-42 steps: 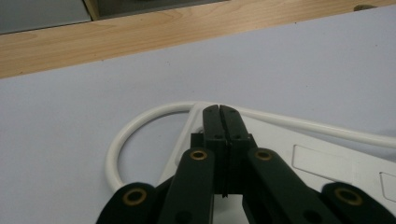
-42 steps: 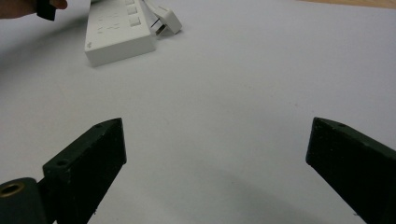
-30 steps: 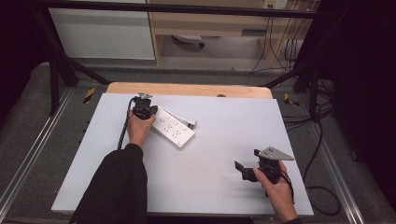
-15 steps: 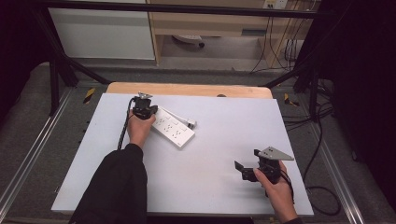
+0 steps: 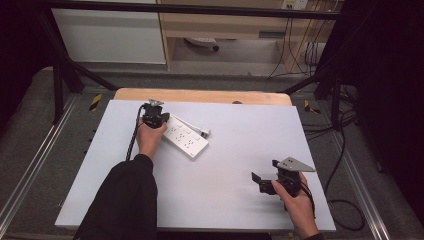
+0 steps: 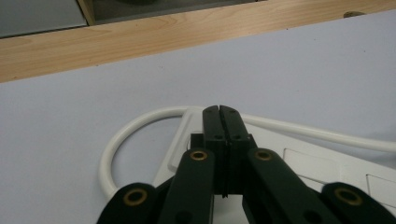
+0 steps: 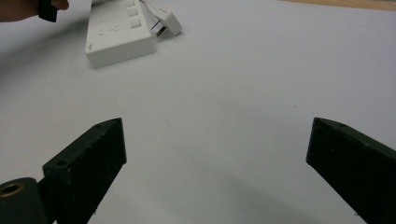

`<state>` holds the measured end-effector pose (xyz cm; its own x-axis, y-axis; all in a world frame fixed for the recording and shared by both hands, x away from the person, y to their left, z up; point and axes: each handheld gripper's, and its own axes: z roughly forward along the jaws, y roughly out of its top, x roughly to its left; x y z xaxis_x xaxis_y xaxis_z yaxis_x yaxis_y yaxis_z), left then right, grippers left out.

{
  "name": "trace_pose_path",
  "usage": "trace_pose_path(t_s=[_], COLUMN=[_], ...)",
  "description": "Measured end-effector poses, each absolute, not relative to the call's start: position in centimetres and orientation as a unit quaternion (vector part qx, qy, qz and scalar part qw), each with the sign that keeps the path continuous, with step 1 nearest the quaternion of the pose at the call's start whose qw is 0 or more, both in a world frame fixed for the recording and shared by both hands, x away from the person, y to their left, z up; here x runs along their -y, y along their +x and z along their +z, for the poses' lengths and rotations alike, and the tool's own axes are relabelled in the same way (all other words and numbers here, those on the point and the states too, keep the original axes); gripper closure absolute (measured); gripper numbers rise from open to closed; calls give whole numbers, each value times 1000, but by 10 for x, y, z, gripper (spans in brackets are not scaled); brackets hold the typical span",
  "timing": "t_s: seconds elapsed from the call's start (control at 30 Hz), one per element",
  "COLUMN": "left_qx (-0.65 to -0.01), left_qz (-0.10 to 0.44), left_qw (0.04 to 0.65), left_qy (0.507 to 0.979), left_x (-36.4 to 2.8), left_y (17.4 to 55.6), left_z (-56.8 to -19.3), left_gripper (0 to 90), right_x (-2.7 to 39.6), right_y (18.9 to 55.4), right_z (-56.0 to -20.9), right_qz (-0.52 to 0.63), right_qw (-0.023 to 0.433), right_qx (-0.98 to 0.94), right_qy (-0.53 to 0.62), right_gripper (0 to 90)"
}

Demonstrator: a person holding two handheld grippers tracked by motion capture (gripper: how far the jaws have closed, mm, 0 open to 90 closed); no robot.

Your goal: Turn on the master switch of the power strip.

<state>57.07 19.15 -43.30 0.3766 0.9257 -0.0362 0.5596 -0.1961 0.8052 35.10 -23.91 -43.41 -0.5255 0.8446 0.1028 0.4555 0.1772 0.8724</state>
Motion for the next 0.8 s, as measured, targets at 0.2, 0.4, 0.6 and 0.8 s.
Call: trace_pose_path(t_s=[0.2, 0.4, 0.6, 0.8], left_qx=[-504, -498, -498, -494], left_qz=[241, 243, 238, 238], left_qw=[391, 400, 410, 420], left_qy=[732, 730, 726, 723], left_x=[-191, -191, -193, -193], left_y=[570, 567, 565, 562], left_z=[-431, -425, -420, -413], left_gripper=[900, 900, 896, 727], right_x=[239, 239, 239, 239], right_y=[351, 351, 351, 351], right_z=[-434, -434, -433, -434], right_qz=[466, 467, 466, 467], right_qw=[208, 209, 210, 210], right_qx=[-739, -738, -739, -739], right_qy=[440, 440, 438, 438], right_gripper=[51, 51, 51, 50])
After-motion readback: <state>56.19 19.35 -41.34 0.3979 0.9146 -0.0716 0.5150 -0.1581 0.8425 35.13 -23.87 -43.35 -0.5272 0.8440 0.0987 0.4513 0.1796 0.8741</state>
